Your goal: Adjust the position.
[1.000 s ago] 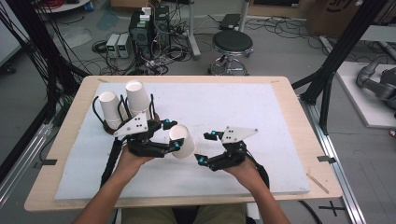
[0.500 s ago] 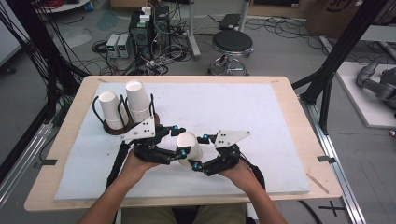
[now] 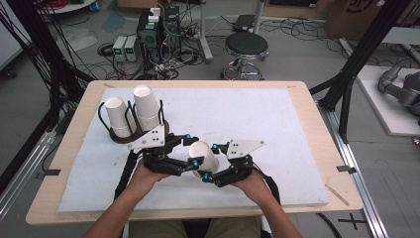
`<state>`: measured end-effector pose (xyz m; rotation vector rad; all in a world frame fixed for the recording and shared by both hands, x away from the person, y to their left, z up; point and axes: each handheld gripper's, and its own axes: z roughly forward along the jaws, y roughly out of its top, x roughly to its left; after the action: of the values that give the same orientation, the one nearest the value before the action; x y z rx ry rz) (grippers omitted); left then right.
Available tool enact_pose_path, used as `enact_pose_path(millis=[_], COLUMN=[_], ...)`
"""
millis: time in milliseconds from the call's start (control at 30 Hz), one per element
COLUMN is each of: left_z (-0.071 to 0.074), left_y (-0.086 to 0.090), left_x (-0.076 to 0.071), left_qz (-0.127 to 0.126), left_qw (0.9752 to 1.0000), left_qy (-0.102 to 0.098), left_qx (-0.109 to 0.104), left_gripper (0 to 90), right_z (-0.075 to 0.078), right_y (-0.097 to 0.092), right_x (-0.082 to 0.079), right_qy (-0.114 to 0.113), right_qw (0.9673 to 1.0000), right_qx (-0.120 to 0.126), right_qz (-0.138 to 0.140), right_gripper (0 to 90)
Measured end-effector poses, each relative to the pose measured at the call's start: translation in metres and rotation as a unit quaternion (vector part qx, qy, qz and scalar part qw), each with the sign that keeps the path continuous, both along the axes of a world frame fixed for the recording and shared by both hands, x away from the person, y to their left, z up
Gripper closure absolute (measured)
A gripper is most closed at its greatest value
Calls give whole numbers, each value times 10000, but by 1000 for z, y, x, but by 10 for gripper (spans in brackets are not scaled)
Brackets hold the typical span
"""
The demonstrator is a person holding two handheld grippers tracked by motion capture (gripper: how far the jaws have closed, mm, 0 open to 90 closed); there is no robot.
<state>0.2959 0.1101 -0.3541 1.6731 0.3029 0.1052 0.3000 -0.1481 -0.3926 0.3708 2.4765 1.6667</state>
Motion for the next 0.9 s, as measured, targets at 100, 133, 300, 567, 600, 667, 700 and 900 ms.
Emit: enact_pose_path(millis=[100,133,300,567,600,667,700,900], left_z=[0,0,-4,-6,-5,-4,-3,0], left_y=[1,2,4,5,6,9,10,15], left_x=[0,1,2,3,3,2,2,2], left_qz=[-23,-39,-130,21,-6,-45,-44,-200], left_qw=[10000,10000,9998,9990,9991,9989,9989,9981], left_qy=[4,1,26,99,98,87,73,33], left_qx=[1,3,134,443,424,448,460,578], left_gripper=[352,353,349,141,141,141,141,141], right_z=[2,3,6,10,11,12,13,25], right_y=[0,0,0,0,1,1,1,6], right_x=[-1,-1,-1,-1,-1,2,2,7], right_qy=[-51,-30,-25,44,58,83,99,76], right_qw=[10000,10000,9990,9965,9960,9951,9947,9898], right_qx=[-61,-80,-445,-817,-861,-950,-985,-1340], right_qz=[11,20,55,193,215,273,287,481], right_gripper=[275,281,303,317,318,318,318,318])
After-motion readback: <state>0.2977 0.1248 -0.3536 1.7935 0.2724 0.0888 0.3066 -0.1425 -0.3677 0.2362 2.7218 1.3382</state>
